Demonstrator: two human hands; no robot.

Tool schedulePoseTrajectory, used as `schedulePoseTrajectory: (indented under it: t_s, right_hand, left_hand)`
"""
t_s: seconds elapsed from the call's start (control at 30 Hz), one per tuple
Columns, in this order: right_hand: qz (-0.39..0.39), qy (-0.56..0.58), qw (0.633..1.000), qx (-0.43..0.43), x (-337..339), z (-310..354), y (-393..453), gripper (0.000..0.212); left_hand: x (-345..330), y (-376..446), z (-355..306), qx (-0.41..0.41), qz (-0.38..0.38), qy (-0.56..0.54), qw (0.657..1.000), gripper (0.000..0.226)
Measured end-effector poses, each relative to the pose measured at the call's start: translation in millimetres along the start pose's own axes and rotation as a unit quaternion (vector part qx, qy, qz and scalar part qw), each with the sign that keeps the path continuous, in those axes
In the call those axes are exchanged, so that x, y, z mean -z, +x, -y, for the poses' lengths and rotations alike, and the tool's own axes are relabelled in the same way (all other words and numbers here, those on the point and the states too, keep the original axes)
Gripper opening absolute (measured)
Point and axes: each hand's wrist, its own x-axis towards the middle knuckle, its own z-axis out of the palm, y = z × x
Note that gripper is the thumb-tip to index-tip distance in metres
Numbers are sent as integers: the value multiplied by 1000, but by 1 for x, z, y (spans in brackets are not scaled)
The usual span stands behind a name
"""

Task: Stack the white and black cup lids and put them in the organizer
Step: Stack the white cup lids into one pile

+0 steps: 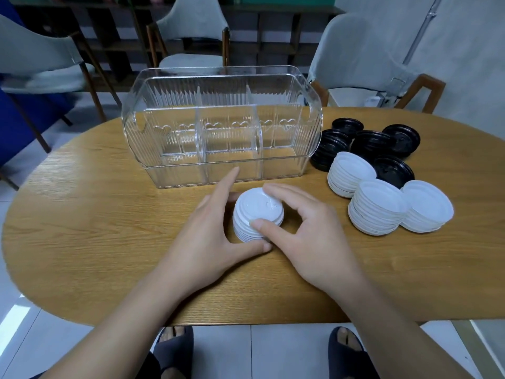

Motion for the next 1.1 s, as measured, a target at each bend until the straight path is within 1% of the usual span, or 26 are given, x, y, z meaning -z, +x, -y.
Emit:
schedulePoseTrajectory:
  t_s: [0.1, 0.2, 0.33, 0.47, 0.6, 0.7, 0.87, 0.97, 1.1]
  right_hand:
    - [10, -21, 1000, 15, -5, -1, -1, 60]
    - [28, -17, 999, 11, -3, -1, 2, 61]
    - [68, -15, 998, 5, 2, -3, 6, 64]
    - [49, -25, 998, 11, 2, -2, 7, 62]
    - [6, -39, 999, 13, -5, 1, 1, 59]
    - [-6, -45, 999, 4, -8, 2, -1, 60]
    - [12, -16, 1000, -24, -8, 1, -3, 64]
    - [25, 8, 999, -43, -4, -3, -3, 71]
    - [49, 22, 998, -44, 7, -7, -3, 69]
  left_hand:
    - [-2, 2, 2, 2, 6, 19, 1000, 135]
    - [-2, 3, 3, 12, 7, 20, 1000, 132]
    - [-1, 4, 1, 29, 12, 35, 999, 120]
    - [-2, 3, -1, 39, 10, 48, 998, 112]
    - [-4, 1, 0, 31, 7, 63, 997, 112]
    - [-5, 0, 0, 39, 11, 65, 997, 111]
    - [-1, -2, -3, 0, 32, 67, 997, 108]
    - [0, 1, -5, 14, 23, 58, 998, 106]
    - [-4, 5, -7, 15, 24, 54, 998, 110]
